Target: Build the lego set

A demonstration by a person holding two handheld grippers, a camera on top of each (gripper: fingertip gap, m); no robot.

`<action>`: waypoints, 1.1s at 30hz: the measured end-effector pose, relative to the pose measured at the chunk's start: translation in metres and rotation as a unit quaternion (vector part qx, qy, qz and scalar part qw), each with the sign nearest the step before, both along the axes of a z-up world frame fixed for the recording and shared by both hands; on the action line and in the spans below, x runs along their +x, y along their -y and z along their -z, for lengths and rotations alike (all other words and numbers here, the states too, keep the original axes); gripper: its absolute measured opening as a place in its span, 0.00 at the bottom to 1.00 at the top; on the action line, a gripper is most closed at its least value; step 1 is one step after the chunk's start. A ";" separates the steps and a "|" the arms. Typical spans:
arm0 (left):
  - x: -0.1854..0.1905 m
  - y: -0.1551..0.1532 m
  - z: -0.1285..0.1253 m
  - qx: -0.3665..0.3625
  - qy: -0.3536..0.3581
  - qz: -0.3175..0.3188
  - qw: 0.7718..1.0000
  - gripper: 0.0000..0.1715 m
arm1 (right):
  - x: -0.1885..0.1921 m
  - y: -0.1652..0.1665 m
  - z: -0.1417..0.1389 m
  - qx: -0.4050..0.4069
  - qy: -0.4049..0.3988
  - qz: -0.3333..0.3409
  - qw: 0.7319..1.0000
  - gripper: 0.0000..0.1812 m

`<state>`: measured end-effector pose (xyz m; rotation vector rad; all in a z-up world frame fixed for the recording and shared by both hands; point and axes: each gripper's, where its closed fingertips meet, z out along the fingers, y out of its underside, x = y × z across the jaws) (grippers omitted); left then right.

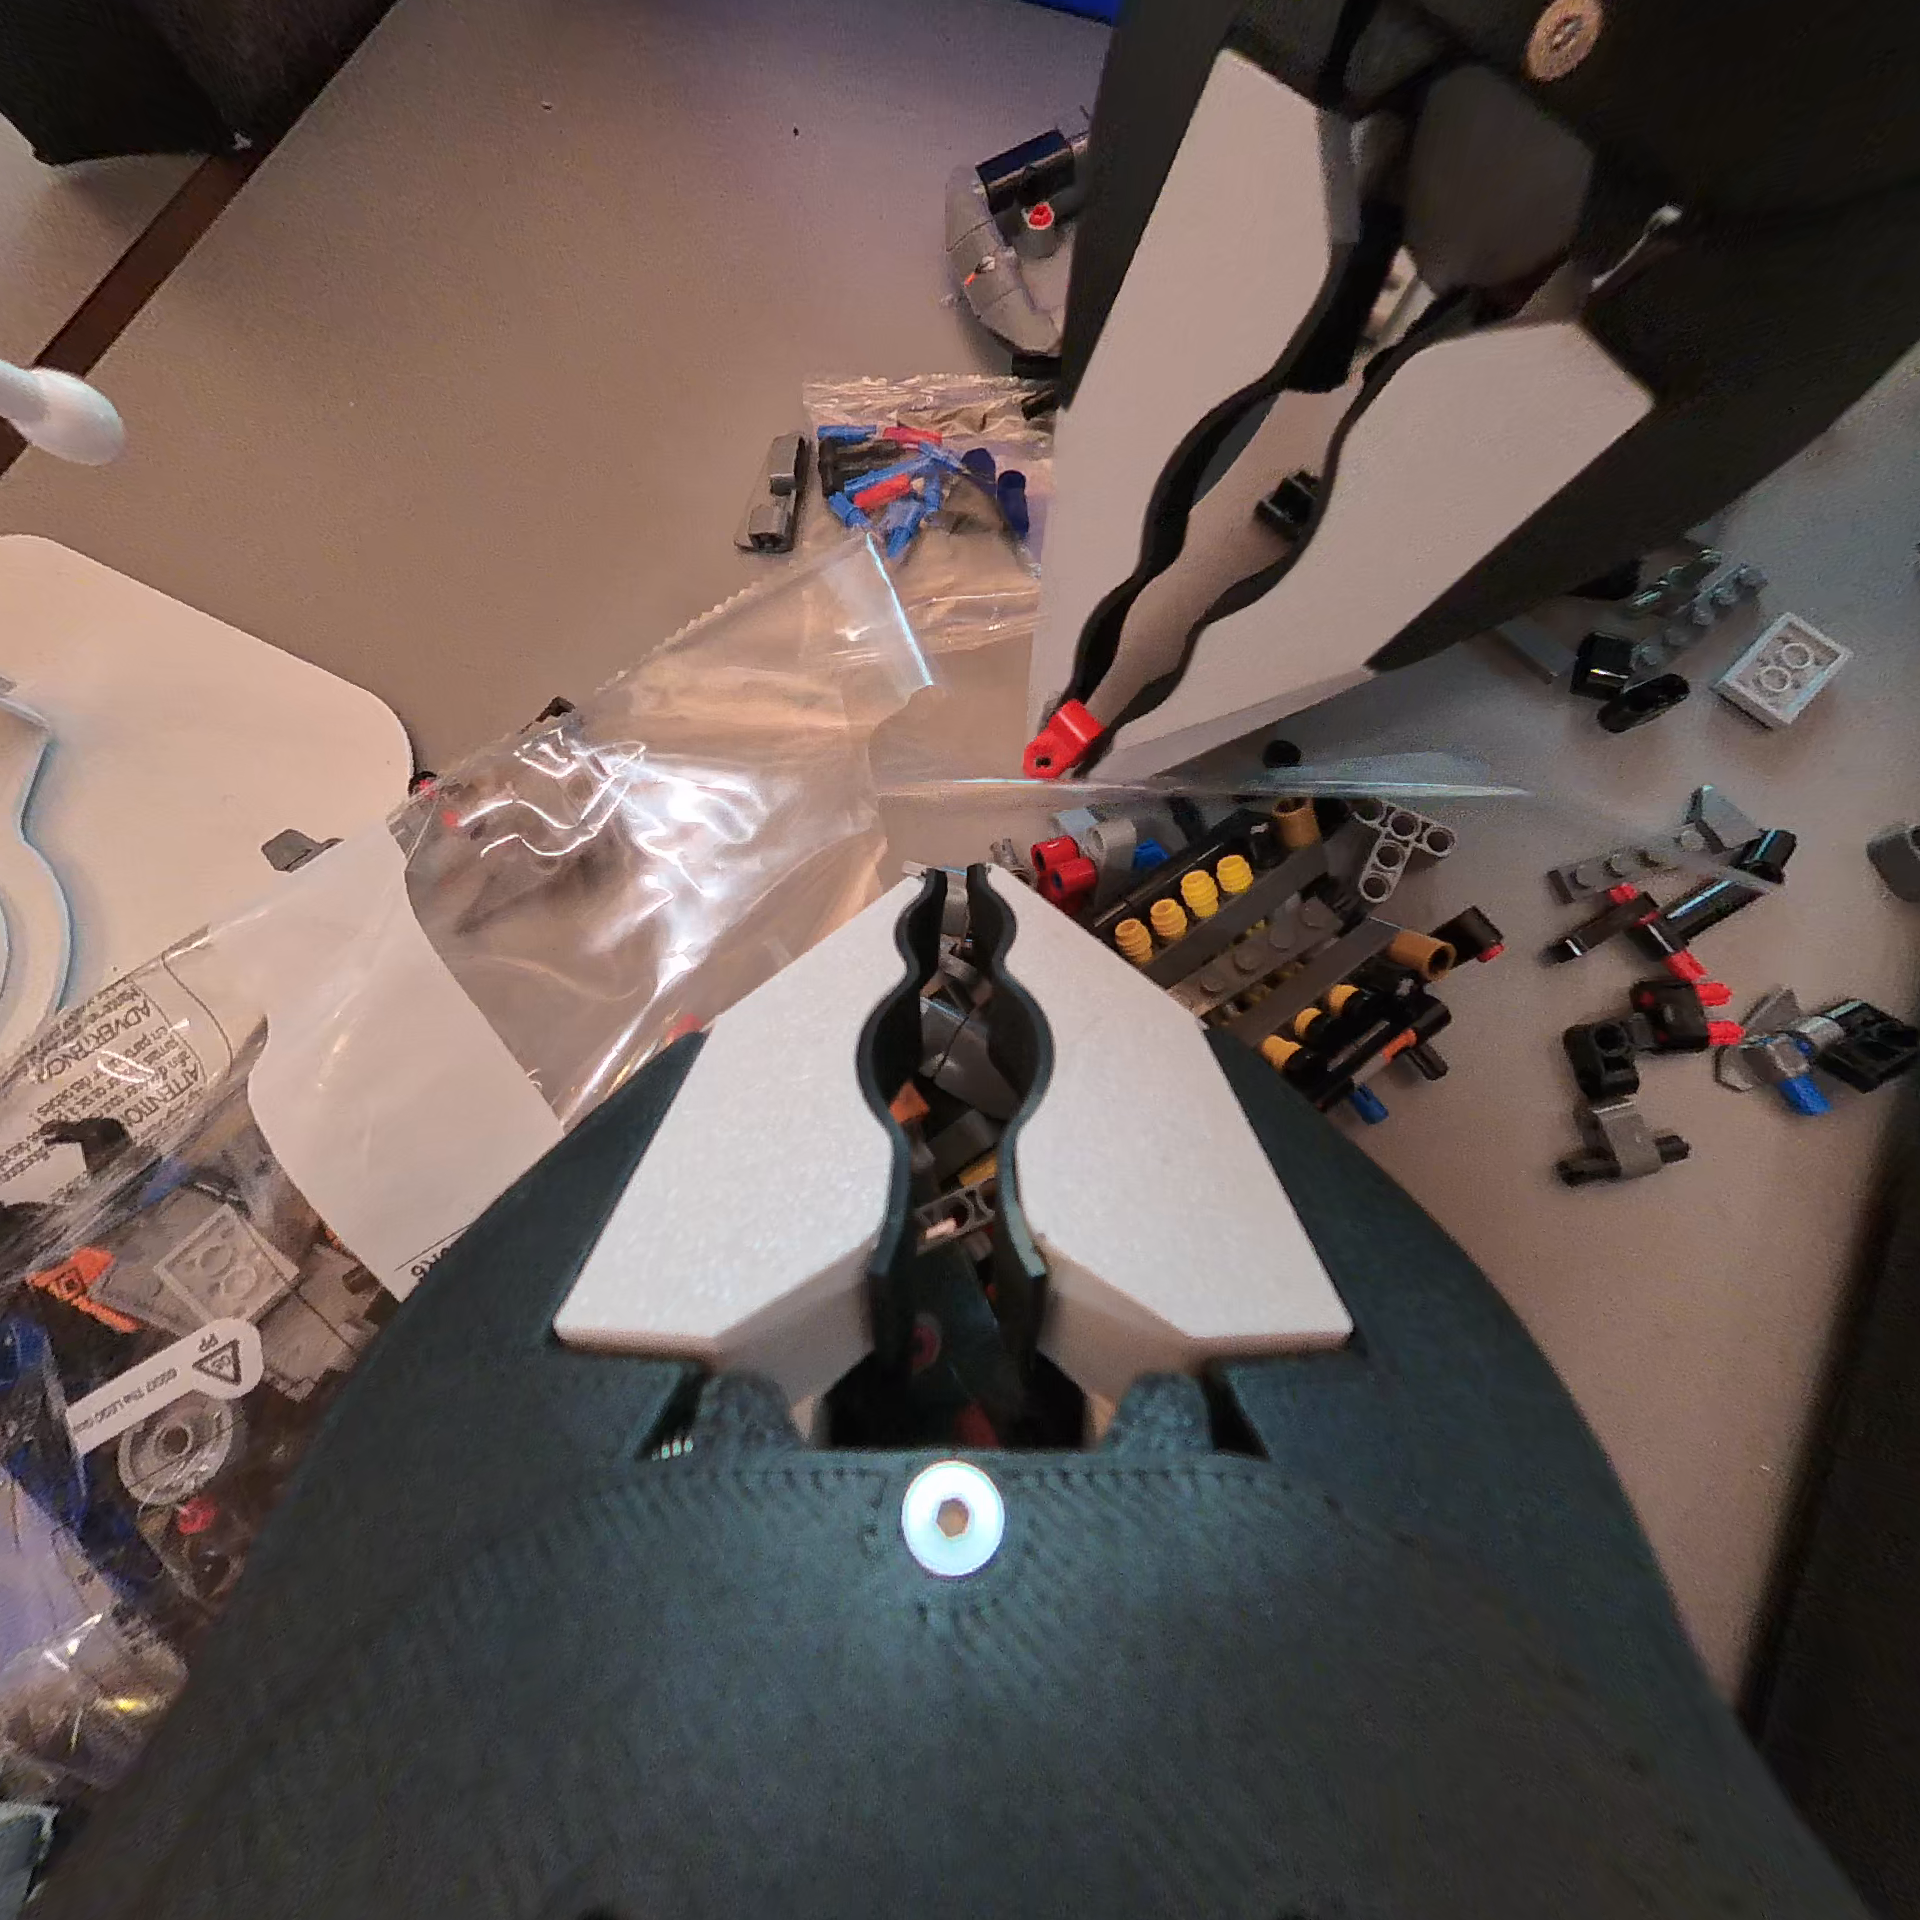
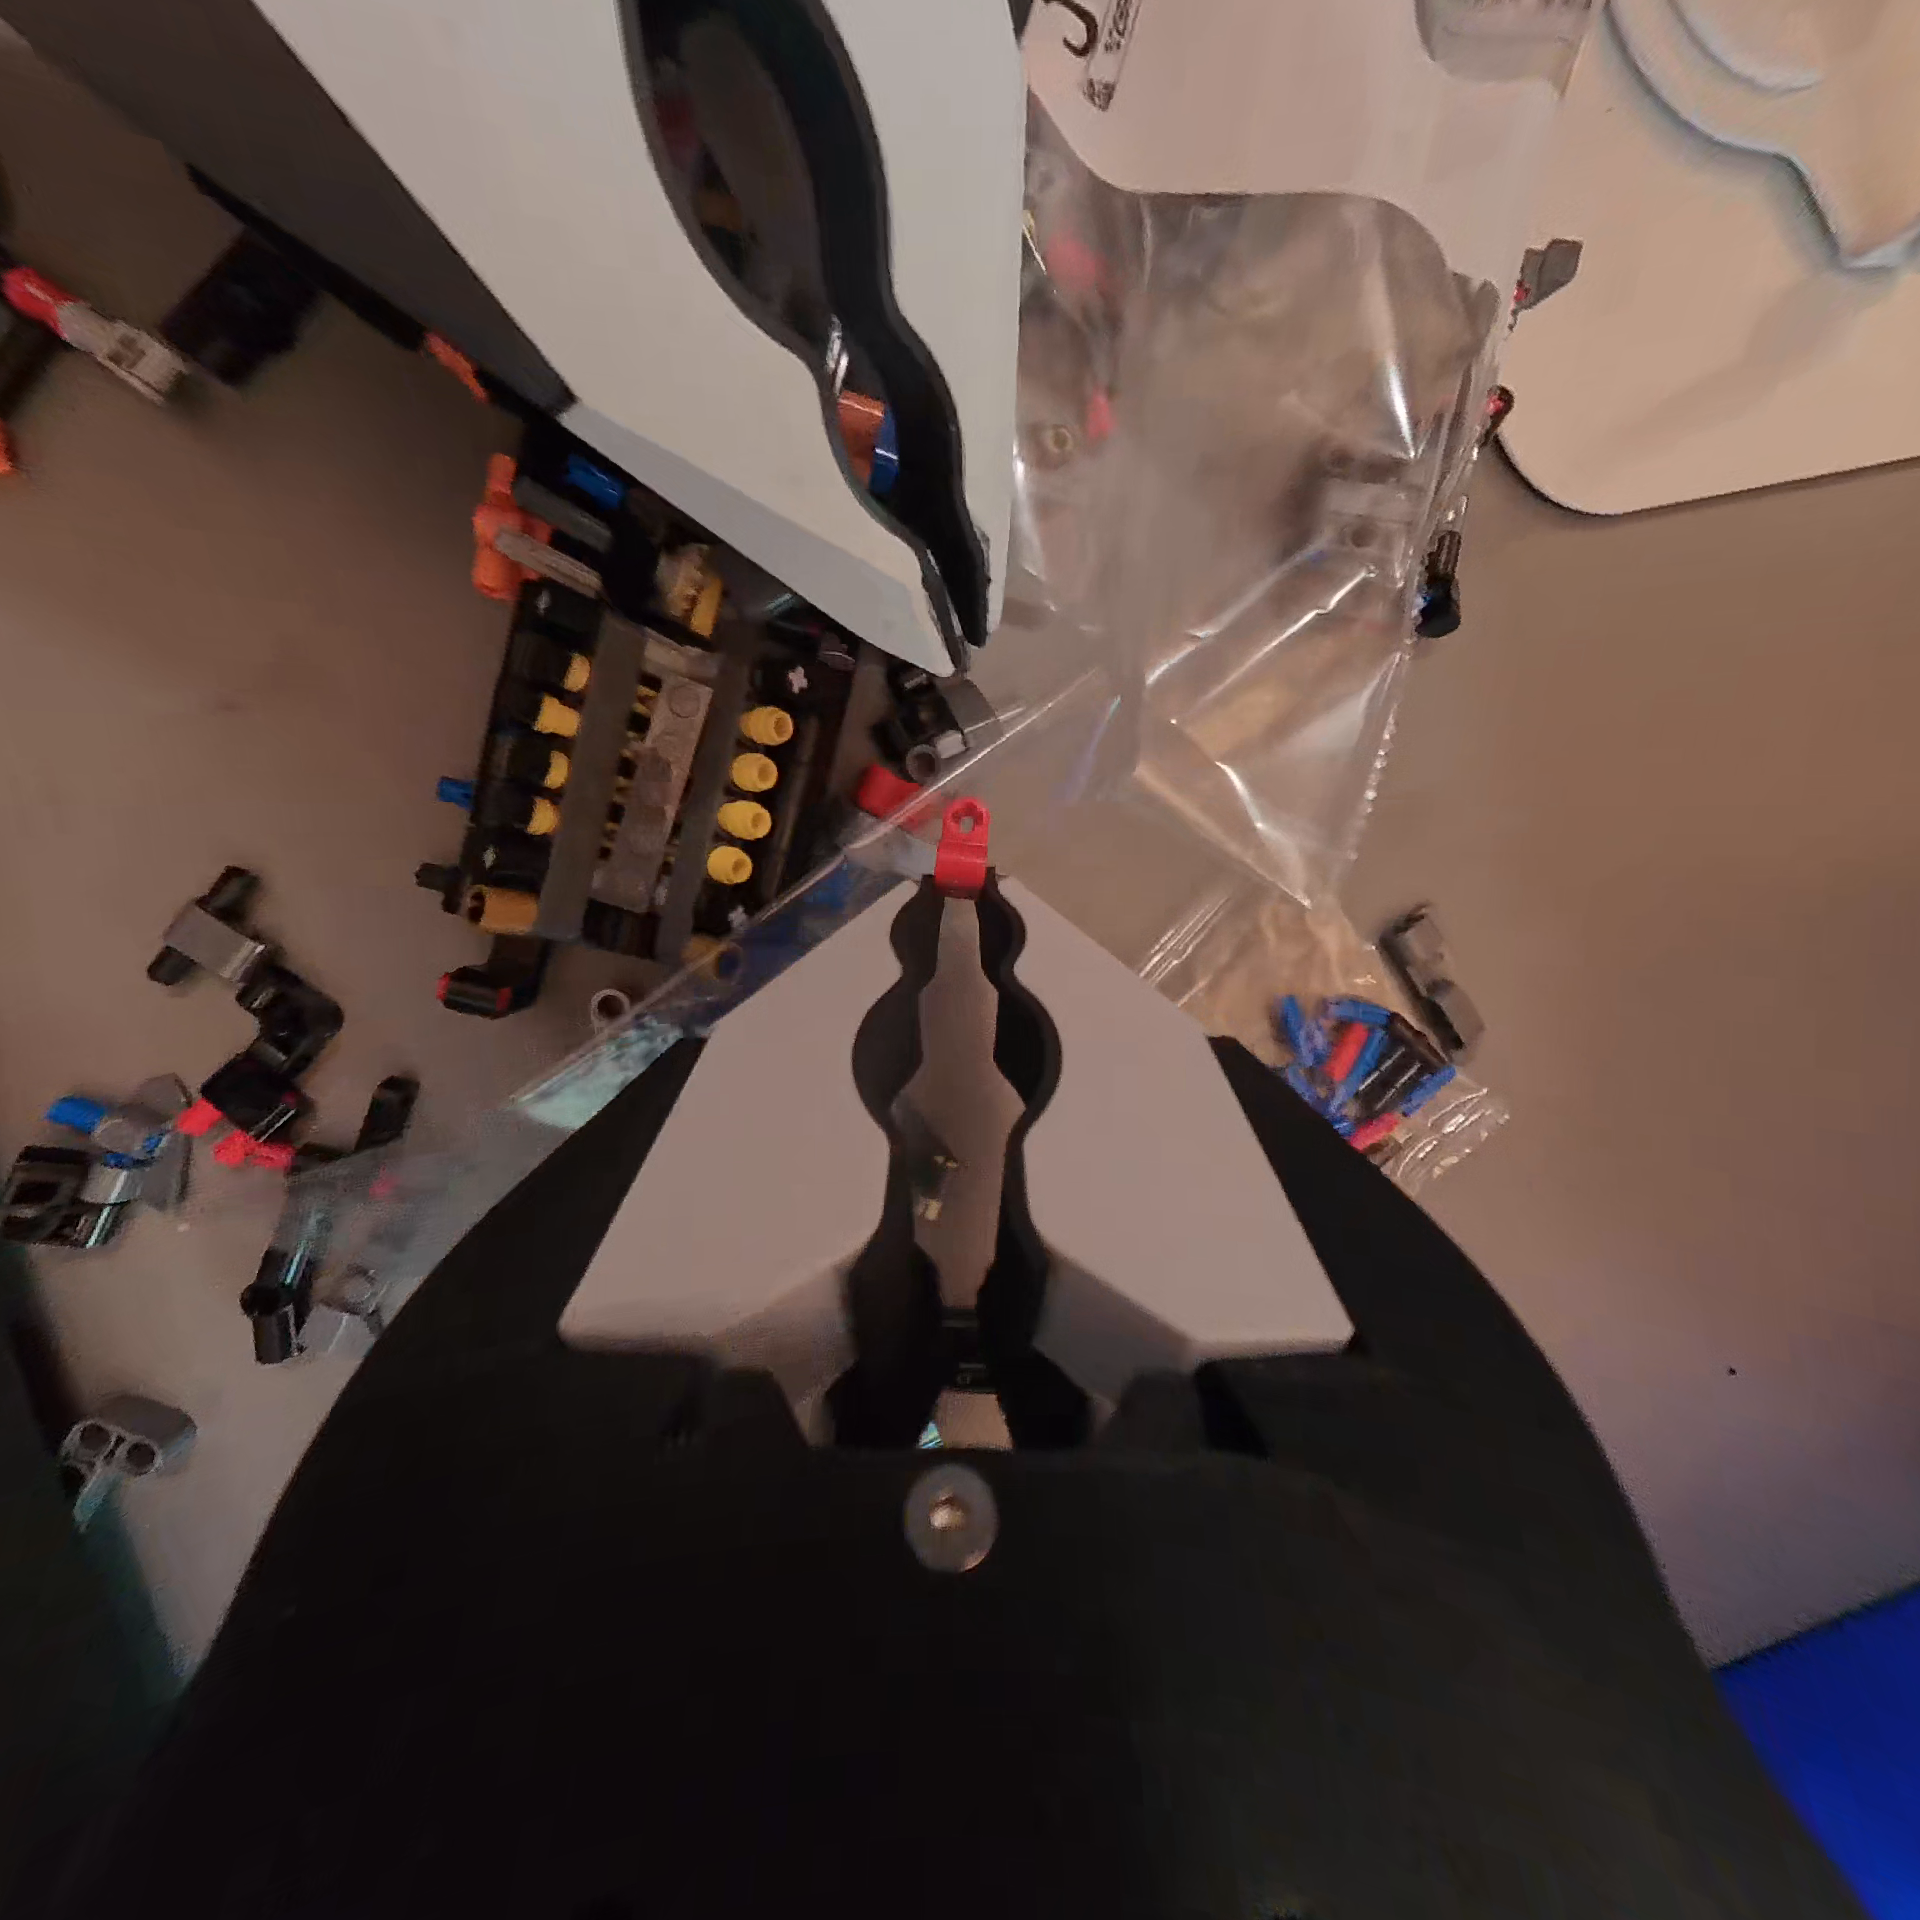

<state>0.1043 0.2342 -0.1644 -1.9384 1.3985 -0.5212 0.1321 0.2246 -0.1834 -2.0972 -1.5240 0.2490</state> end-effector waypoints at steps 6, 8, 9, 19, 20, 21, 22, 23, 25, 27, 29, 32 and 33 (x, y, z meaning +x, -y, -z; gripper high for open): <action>0.000 0.000 0.000 -0.001 0.001 -0.001 1.000 0.01 | -0.005 -0.018 -0.002 0.015 -0.010 0.045 0.999 0.02; 0.000 0.000 0.000 0.000 0.000 0.000 1.000 0.02 | -0.012 -0.025 -0.006 0.019 -0.040 0.058 0.997 0.03; 0.001 0.000 0.000 0.000 0.000 0.000 1.000 0.02 | -0.015 -0.026 -0.007 0.012 -0.055 0.061 0.997 0.05; 0.000 0.000 -0.001 -0.001 0.001 -0.001 1.000 0.02 | 0.000 -0.030 -0.013 -0.001 -0.074 0.080 0.994 0.11; -0.001 0.000 -0.001 0.000 0.001 -0.001 1.000 0.02 | 0.002 -0.030 -0.012 -0.001 -0.074 0.082 0.994 0.10; -0.001 0.000 -0.002 0.000 0.002 -0.001 1.000 0.02 | 0.004 -0.031 -0.014 -0.002 -0.077 0.085 0.993 0.09; -0.001 0.000 -0.002 0.001 0.003 -0.001 1.000 0.01 | 0.006 -0.032 -0.016 -0.004 -0.084 0.091 0.992 0.09; -0.001 0.000 -0.002 0.001 0.003 -0.002 1.000 0.02 | 0.008 -0.033 -0.019 -0.006 -0.091 0.097 0.991 0.10; -0.002 0.000 -0.003 0.001 0.003 -0.002 1.000 0.02 | 0.015 -0.034 -0.022 -0.005 -0.093 0.104 0.990 0.10; -0.002 0.000 -0.002 0.002 0.002 -0.002 1.000 0.02 | 0.027 -0.037 -0.021 0.001 -0.076 0.117 0.990 0.11; -0.001 0.000 -0.002 0.002 0.000 -0.002 1.000 0.02 | 0.036 -0.036 -0.016 -0.002 -0.058 0.121 0.991 0.13; -0.003 -0.001 0.000 0.007 -0.007 -0.004 1.000 0.02 | 0.042 -0.029 -0.005 -0.029 -0.037 0.112 0.993 0.14; -0.003 -0.001 0.000 0.009 -0.010 -0.005 1.000 0.01 | 0.043 -0.027 -0.001 -0.036 -0.026 0.106 0.993 0.14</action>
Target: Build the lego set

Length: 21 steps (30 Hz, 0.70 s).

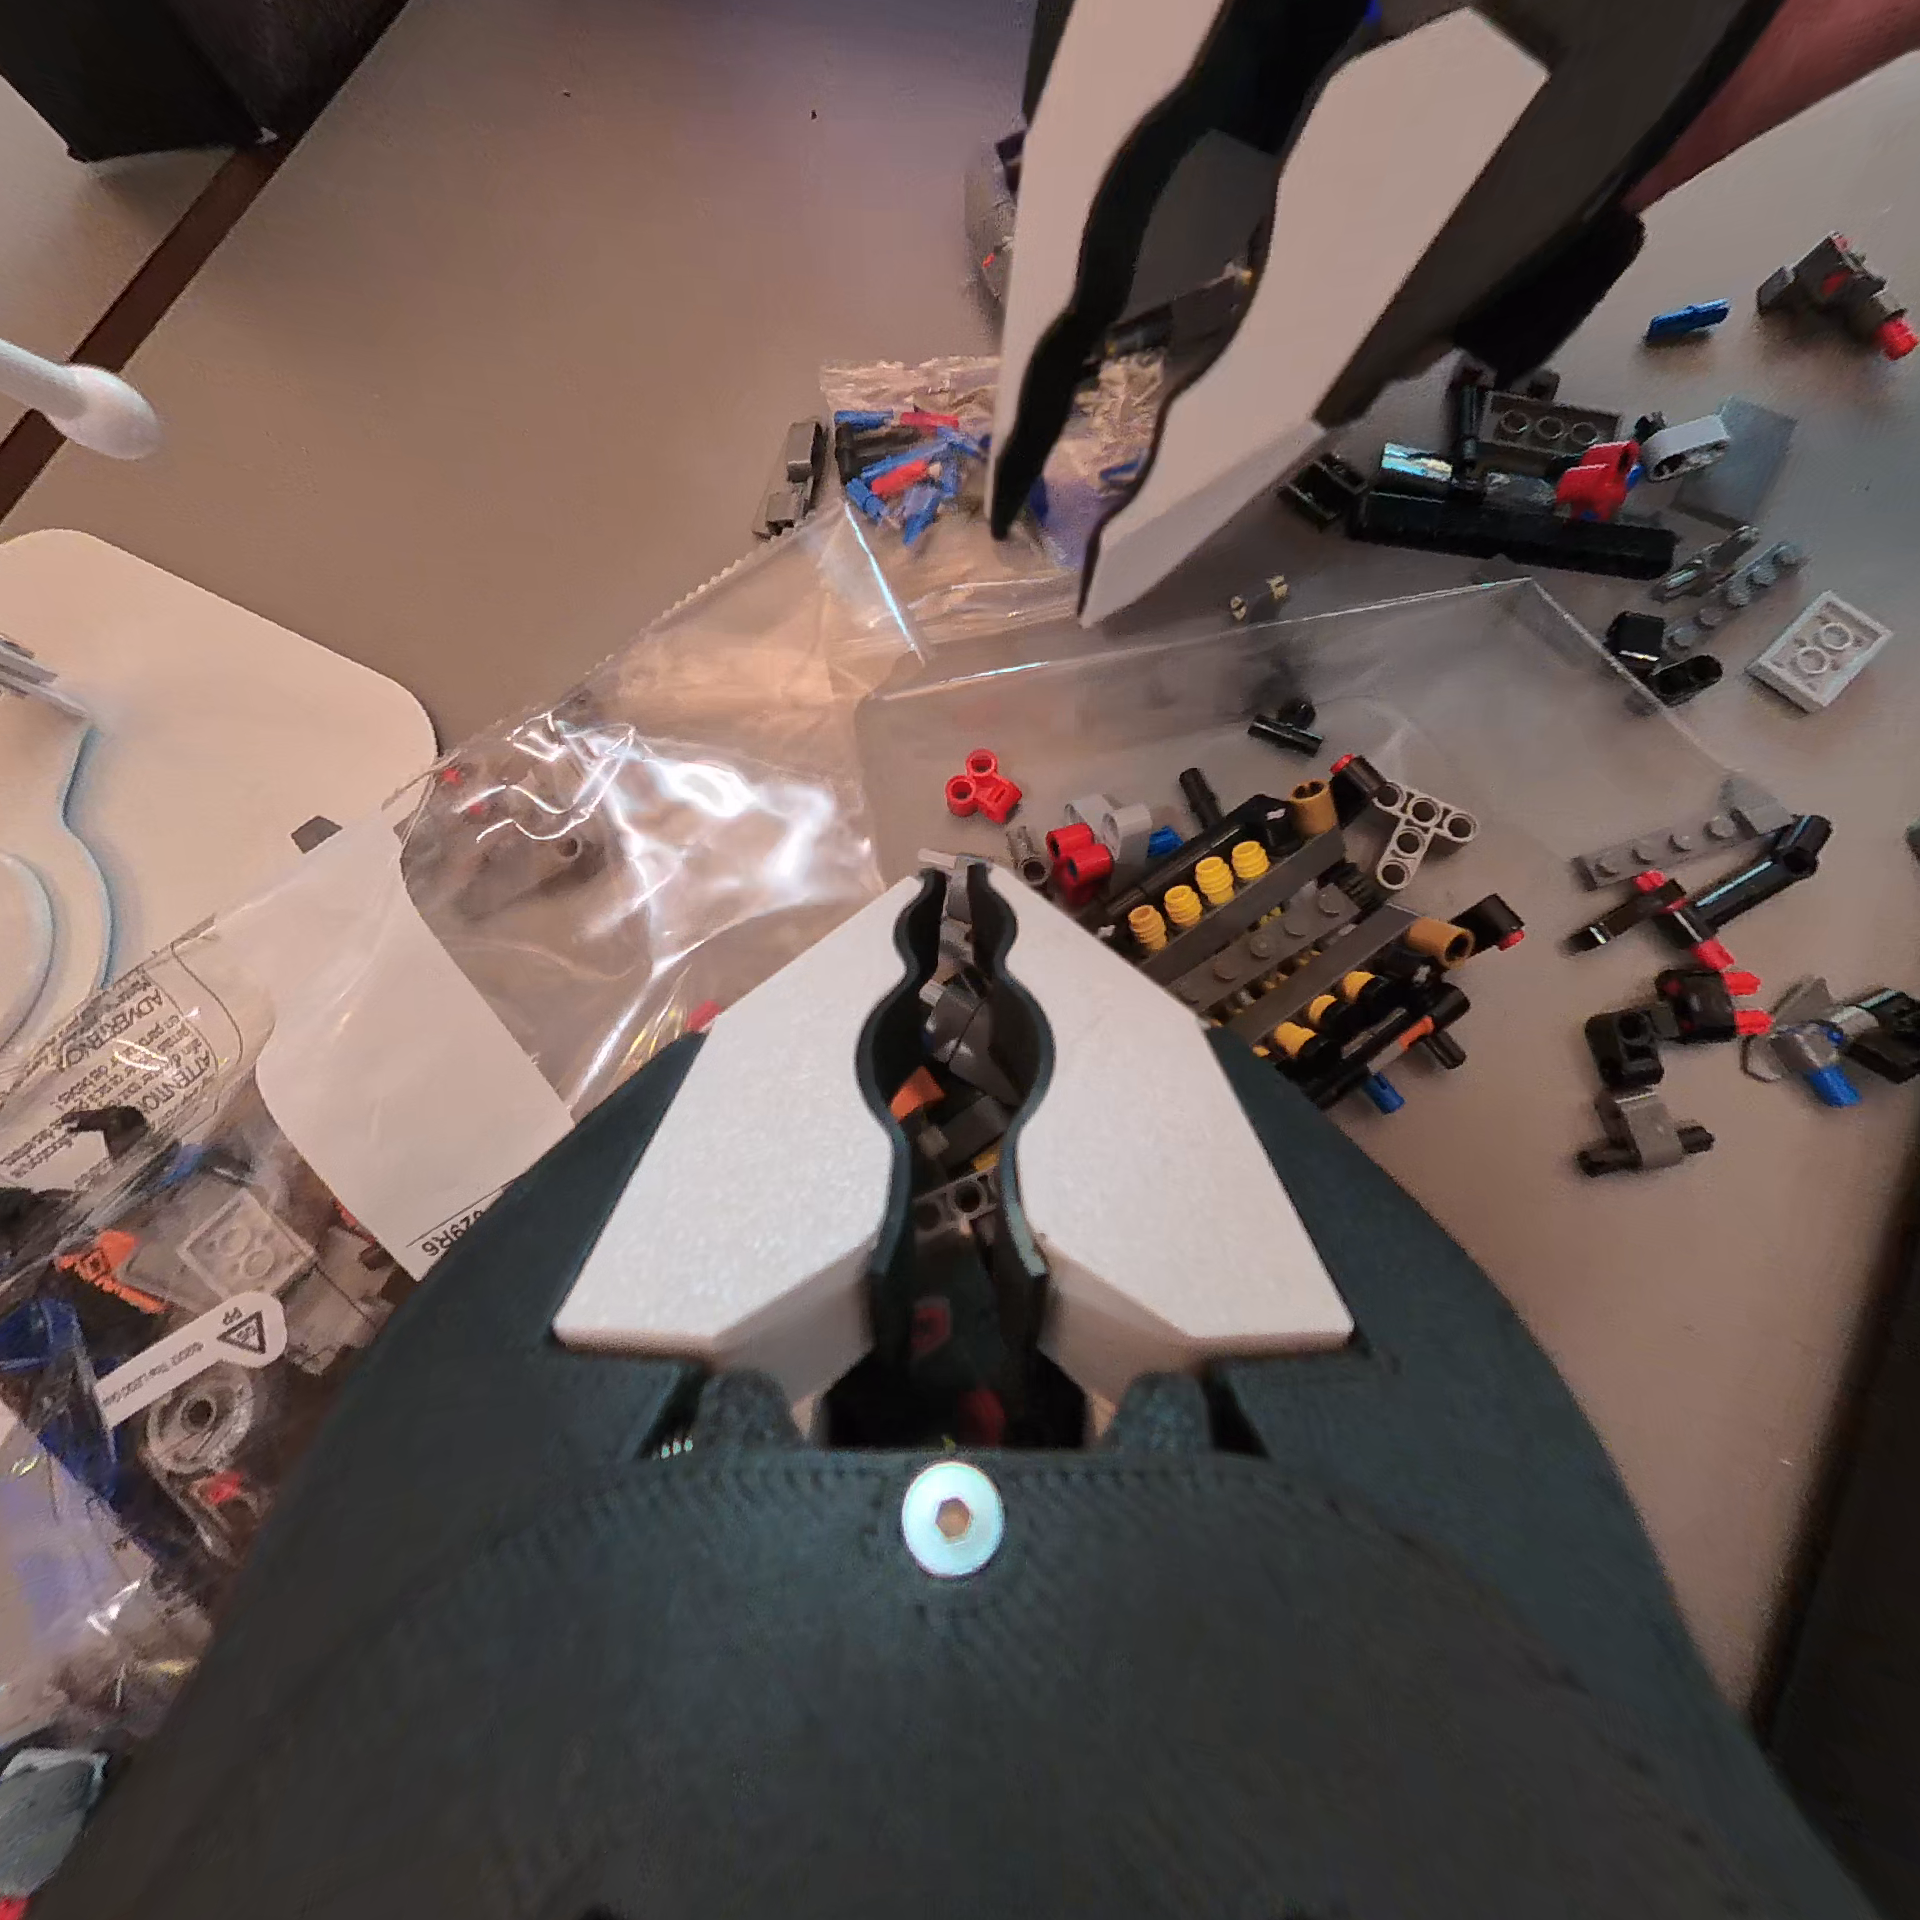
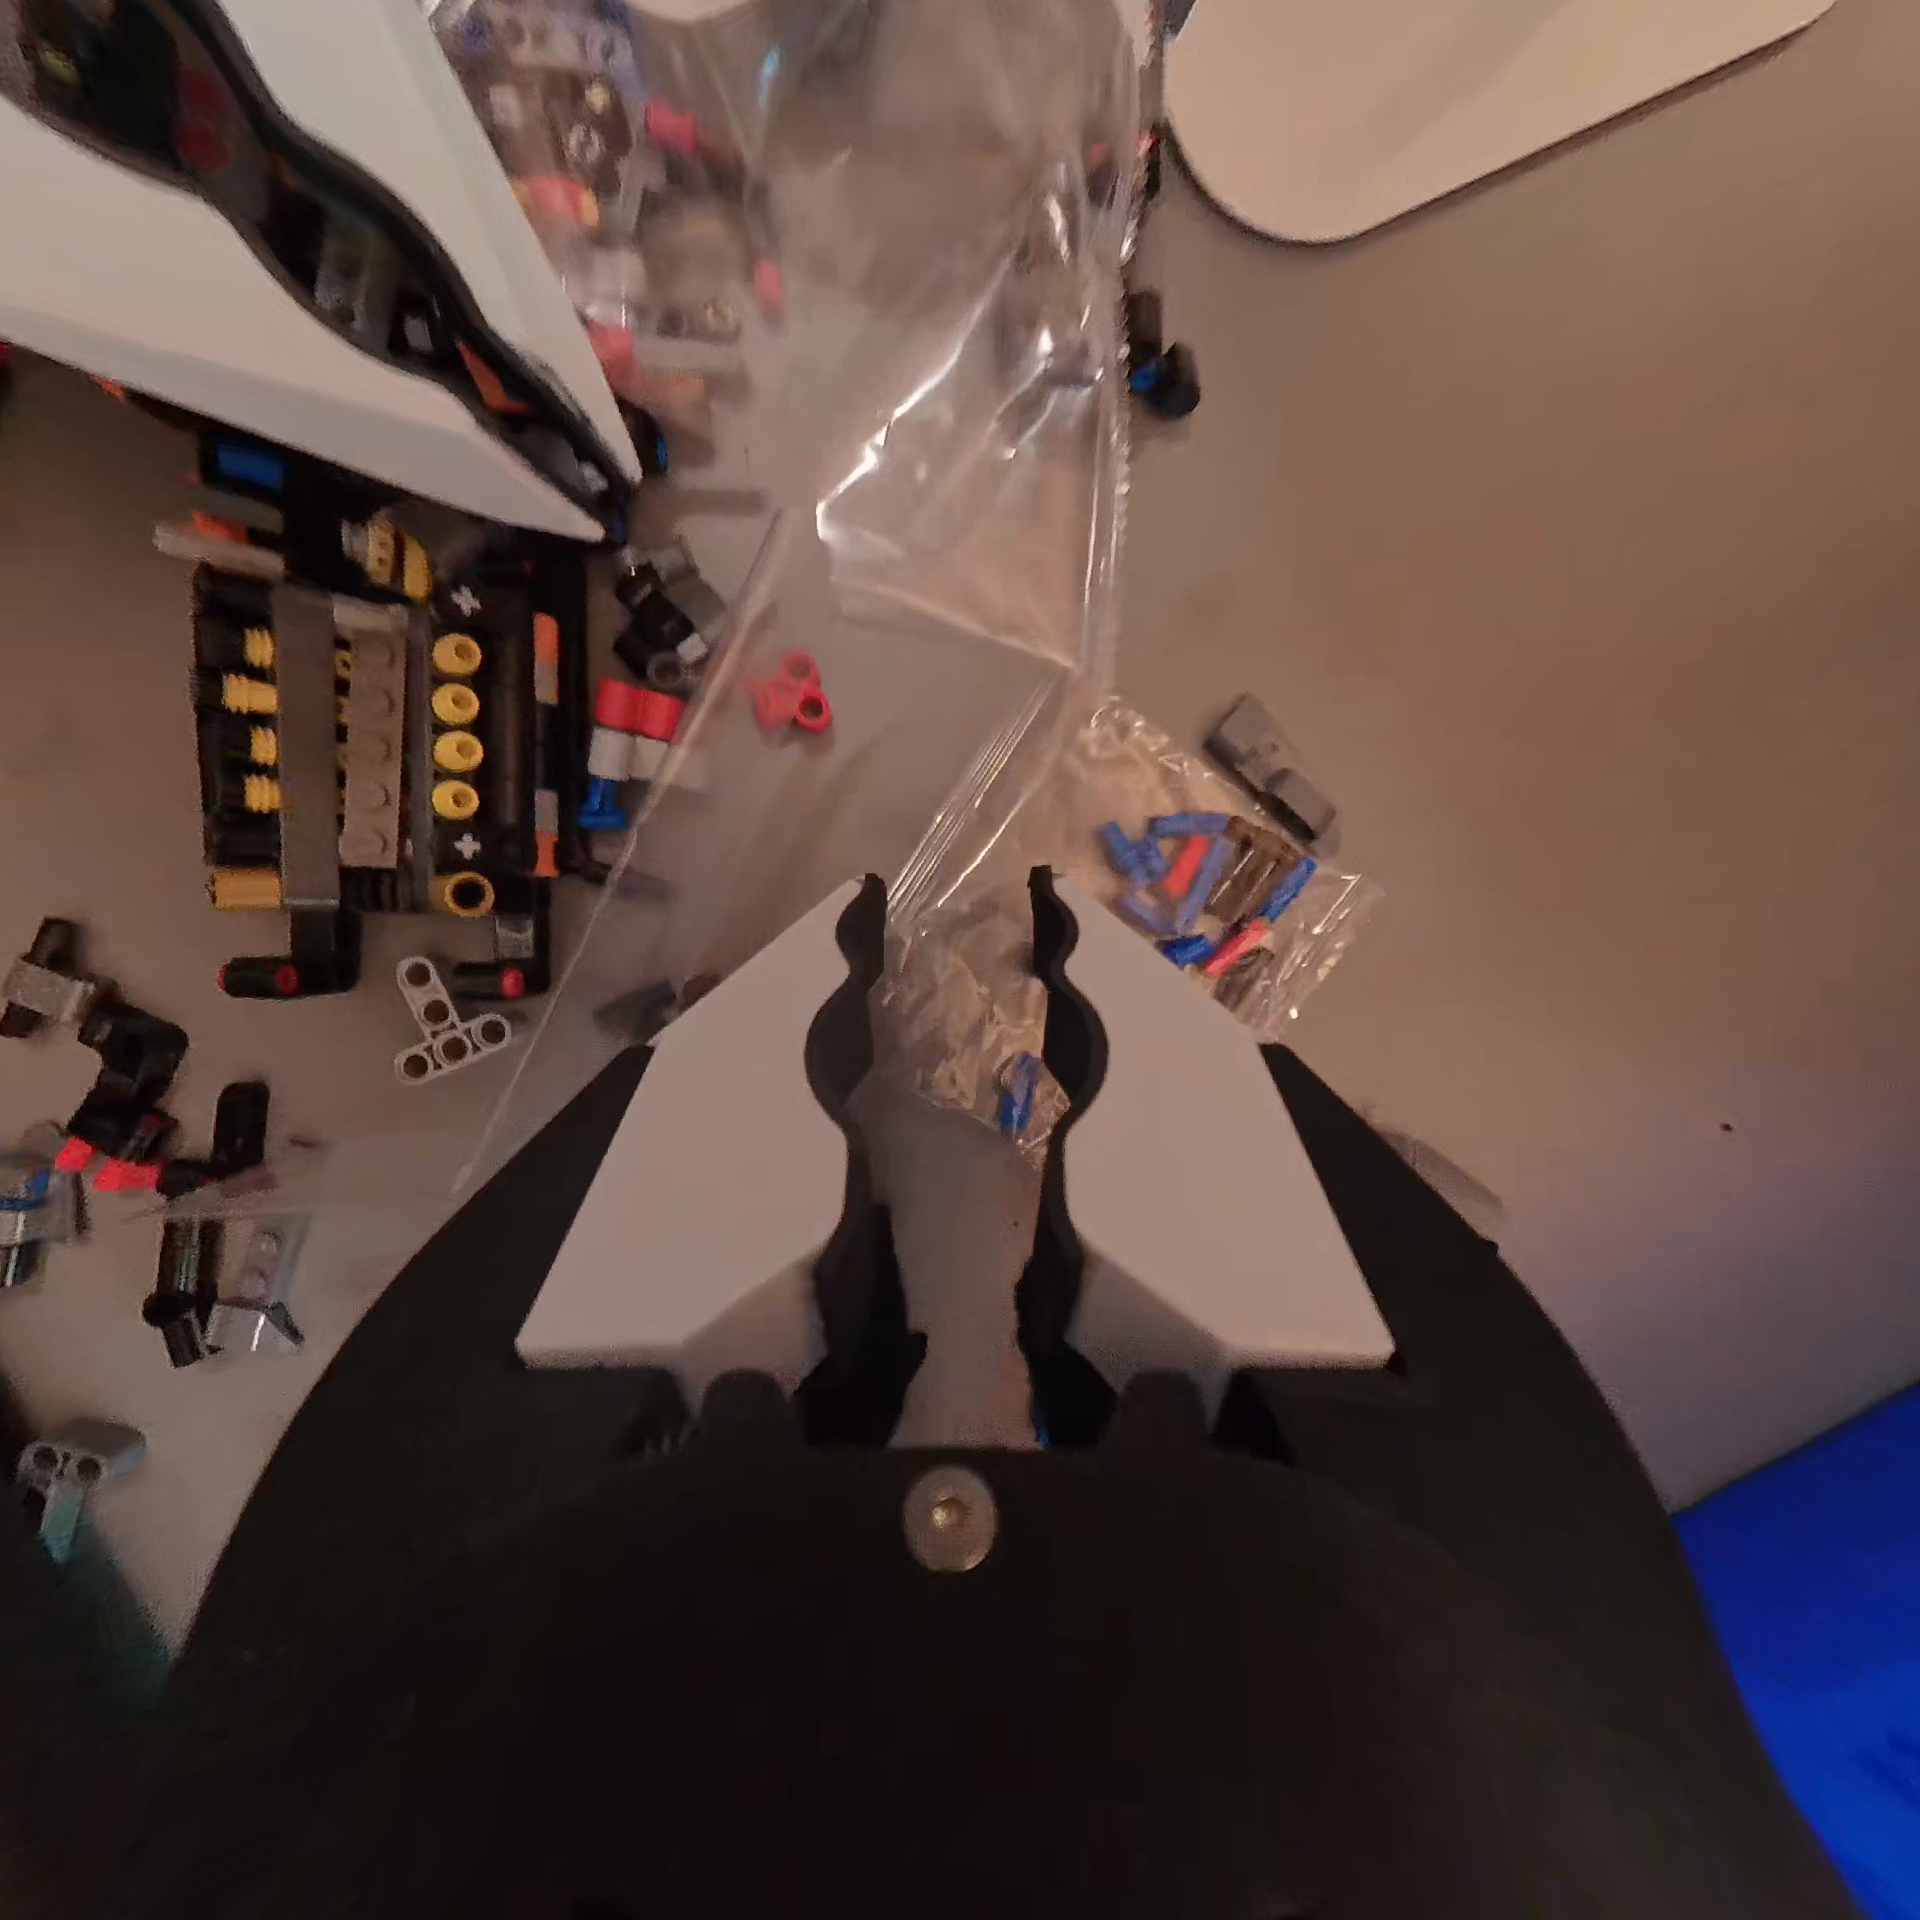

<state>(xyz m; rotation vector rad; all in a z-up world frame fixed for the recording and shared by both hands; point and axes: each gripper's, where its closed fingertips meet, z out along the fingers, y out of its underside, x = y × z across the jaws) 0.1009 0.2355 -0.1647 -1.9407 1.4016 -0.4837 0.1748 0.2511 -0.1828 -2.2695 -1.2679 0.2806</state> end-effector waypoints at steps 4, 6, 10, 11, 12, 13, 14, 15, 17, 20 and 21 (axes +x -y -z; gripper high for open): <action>-0.001 -0.001 0.001 0.001 -0.002 -0.002 1.000 0.02 | -0.011 0.018 0.010 -0.014 0.027 -0.061 0.998 0.12; -0.001 -0.002 0.001 0.002 -0.001 -0.003 1.000 0.01 | -0.017 0.025 0.012 -0.010 0.040 -0.088 0.995 0.04; -0.002 -0.002 0.000 0.002 0.000 -0.004 1.000 0.01 | -0.031 0.030 0.004 -0.015 0.003 -0.100 0.995 0.05; -0.002 -0.002 0.000 0.001 0.000 -0.004 1.000 0.01 | -0.030 0.027 0.001 -0.006 0.000 -0.091 0.996 0.07; -0.002 -0.002 -0.001 0.002 0.001 -0.004 1.000 0.01 | -0.032 0.029 -0.003 -0.010 -0.016 -0.095 0.995 0.07; -0.002 -0.002 -0.001 0.002 0.002 -0.004 1.000 0.01 | -0.037 0.034 -0.008 -0.024 -0.046 -0.103 0.993 0.06; -0.002 -0.002 0.000 0.001 0.001 -0.003 1.000 0.01 | -0.039 0.037 -0.011 -0.038 -0.066 -0.104 0.992 0.06; -0.002 -0.001 0.000 0.001 0.000 -0.003 1.000 0.01 | -0.036 0.038 -0.009 -0.047 -0.060 -0.100 0.992 0.07; -0.001 -0.001 0.000 0.001 0.000 -0.002 1.000 0.01 | -0.027 0.038 0.002 -0.051 -0.022 -0.102 0.993 0.08; -0.001 -0.001 -0.001 0.002 0.000 -0.002 1.000 0.01 | -0.031 0.044 0.005 -0.067 -0.028 -0.112 0.991 0.11; -0.001 -0.001 -0.001 0.002 0.001 -0.002 1.000 0.01 | -0.033 0.045 0.004 -0.065 -0.031 -0.117 0.990 0.11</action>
